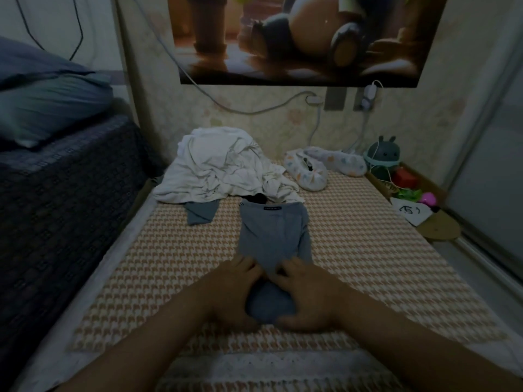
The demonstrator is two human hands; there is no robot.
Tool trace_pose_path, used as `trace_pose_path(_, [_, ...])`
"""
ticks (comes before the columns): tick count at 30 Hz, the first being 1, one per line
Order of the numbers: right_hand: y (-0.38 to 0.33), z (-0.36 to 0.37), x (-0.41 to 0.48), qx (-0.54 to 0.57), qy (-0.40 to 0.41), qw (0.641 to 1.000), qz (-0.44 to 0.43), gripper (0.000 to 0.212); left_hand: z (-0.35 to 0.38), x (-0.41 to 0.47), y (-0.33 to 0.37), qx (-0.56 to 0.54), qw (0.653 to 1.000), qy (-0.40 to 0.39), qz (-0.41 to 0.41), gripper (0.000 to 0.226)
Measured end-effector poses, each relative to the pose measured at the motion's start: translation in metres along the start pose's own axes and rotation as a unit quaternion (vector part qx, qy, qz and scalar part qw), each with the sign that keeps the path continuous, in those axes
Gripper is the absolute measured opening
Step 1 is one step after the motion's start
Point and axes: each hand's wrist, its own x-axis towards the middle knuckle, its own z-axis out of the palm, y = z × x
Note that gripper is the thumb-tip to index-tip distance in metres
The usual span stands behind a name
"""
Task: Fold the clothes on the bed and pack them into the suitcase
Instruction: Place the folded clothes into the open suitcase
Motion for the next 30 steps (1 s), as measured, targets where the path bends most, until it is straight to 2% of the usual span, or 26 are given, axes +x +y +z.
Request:
trace_pose_path(2, [0.001, 0.002, -0.009, -0.059, -0.022, 0.998, -0.011, 0.087, -0.001, -0.002, 0.002, 0.022, 0.999, -0.025, -0.005, 0.076])
trace_pose_path(5, [-0.001, 0.000, -0.014, -0.086, -0.054, 0.995, 0.022, 0.081, -0.001, -0.002, 0.002, 0.046, 0.998, -0.044, -0.020, 0.071])
trace_pose_path(8, [0.000, 0.007, -0.015, -0.061, -0.023, 0.997, 0.040, 0.059, -0.003, 0.003, 0.010, 0.041, 0.998, -0.008, -0.037, 0.045])
trace_pose_path(10, [0.004, 0.003, -0.014, -0.006, 0.011, 0.997, 0.073, 0.033, -0.011, 0.005, 0.012, 0.011, 0.998, 0.018, -0.058, 0.025])
trace_pose_path(12, [0.013, -0.010, -0.012, 0.082, 0.019, 0.990, 0.113, 0.014, -0.021, 0.005, 0.007, -0.067, 0.994, 0.036, -0.083, 0.017])
trace_pose_path(13, [0.019, -0.019, -0.011, 0.148, 0.035, 0.980, 0.129, 0.014, -0.024, 0.005, 0.003, -0.138, 0.983, 0.058, -0.102, 0.018])
trace_pose_path(15, [0.028, -0.030, -0.011, 0.271, 0.094, 0.944, 0.161, 0.027, -0.024, 0.005, -0.005, -0.271, 0.941, 0.118, -0.164, 0.021])
trace_pose_path(17, [0.037, -0.029, -0.005, 0.318, 0.130, 0.914, 0.216, 0.035, -0.016, 0.011, -0.010, -0.316, 0.906, 0.161, -0.233, 0.018])
trace_pose_path(19, [0.045, -0.019, 0.005, 0.314, 0.153, 0.899, 0.265, 0.036, -0.008, 0.020, -0.011, -0.294, 0.891, 0.214, -0.271, 0.021])
trace_pose_path(20, [0.049, -0.012, 0.011, 0.303, 0.162, 0.896, 0.282, 0.037, -0.006, 0.025, -0.011, -0.250, 0.898, 0.258, -0.254, 0.025])
trace_pose_path(22, [0.055, -0.003, 0.021, 0.279, 0.179, 0.893, 0.304, 0.038, -0.008, 0.033, -0.007, -0.136, 0.925, 0.321, -0.149, 0.026])
trace_pose_path(23, [0.057, 0.000, 0.026, 0.271, 0.185, 0.891, 0.313, 0.038, -0.009, 0.037, -0.003, -0.095, 0.942, 0.311, -0.087, 0.026])
trace_pose_path(25, [0.060, 0.005, 0.033, 0.244, 0.191, 0.895, 0.322, 0.034, -0.002, 0.040, 0.006, -0.049, 0.977, 0.206, -0.010, 0.039])
trace_pose_path(28, [0.061, 0.014, 0.041, 0.242, 0.214, 0.889, 0.325, 0.014, 0.025, 0.039, 0.007, -0.004, 0.998, 0.036, -0.061, 0.072])
trace_pose_path(30, [0.061, 0.021, 0.042, 0.195, 0.243, 0.894, 0.321, 0.023, 0.032, 0.038, 0.003, -0.018, 0.996, 0.009, -0.088, 0.081])
